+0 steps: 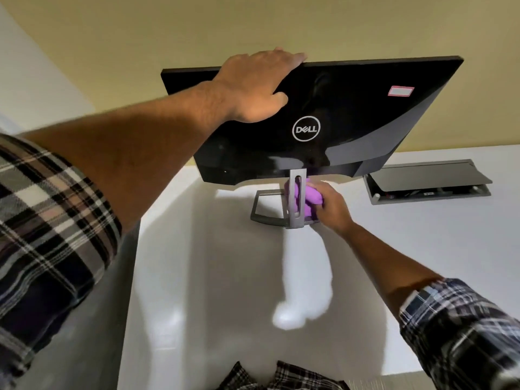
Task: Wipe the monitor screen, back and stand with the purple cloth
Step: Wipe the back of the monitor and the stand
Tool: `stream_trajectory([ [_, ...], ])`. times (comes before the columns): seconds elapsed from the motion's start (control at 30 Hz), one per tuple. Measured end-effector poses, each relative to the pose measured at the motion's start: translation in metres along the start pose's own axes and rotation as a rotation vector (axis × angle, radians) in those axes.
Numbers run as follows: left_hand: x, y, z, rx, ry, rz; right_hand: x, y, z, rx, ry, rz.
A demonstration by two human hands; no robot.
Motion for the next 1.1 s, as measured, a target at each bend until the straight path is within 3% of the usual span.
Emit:
stream_trajectory([
  [0.17, -0.002, 0.002, -0.002, -0.010, -0.019, 0.011, 0.015, -0.033, 0.006, 0.275, 0.227, 0.166],
  [0.27, -0.003, 0.001, -0.002, -0.021, -0.025, 0.014, 0.027, -0.050, -0.002, 0.397, 0.288, 0.048],
  [0.3, -0.003, -0.001, -0.003, -0.023, -0.028, 0.019, 0.034, -0.055, -0.004, 0.451, 0.137, -0.119],
  [0.37, -0.002, -0.004, -0.004, -0.028, -0.031, 0.029, 0.039, -0.065, -0.011, 0.586, -0.423, -0.500],
  [0.4, -0.001, -0.005, -0.004, -0.030, -0.030, 0.032, 0.040, -0.067, -0.014, 0.626, -0.603, -0.578],
  [0.47, -0.002, -0.007, -0.006, -0.038, -0.032, 0.032, 0.022, -0.074, -0.029, 0.693, -0.666, -0.552],
  [0.6, 0.000, -0.006, -0.010, -0.052, -0.038, 0.036, -0.057, -0.089, -0.074, 0.584, -0.204, -0.283],
  [0.73, -0.002, -0.006, -0.012, -0.057, -0.052, 0.026, 0.010, -0.064, -0.022, 0.474, 0.178, -0.012],
  [0.93, -0.002, -0.007, -0.011, -0.048, -0.054, 0.039, -0.011, -0.045, 0.006, 0.342, 0.444, 0.127],
  [1.1, -0.002, -0.008, -0.009, -0.018, -0.058, 0.056, -0.013, -0.020, 0.019, 0.360, 0.806, 0.043],
])
Point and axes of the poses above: each hand's wrist, its own y-axis away from the middle knuckle, its own z-axis out of the back of the hand, x = y × z, the point moved 1 cm from there along -y, towards the middle knuckle, and after that the axes turned 1 degree about -x, right-handed, at the moved point
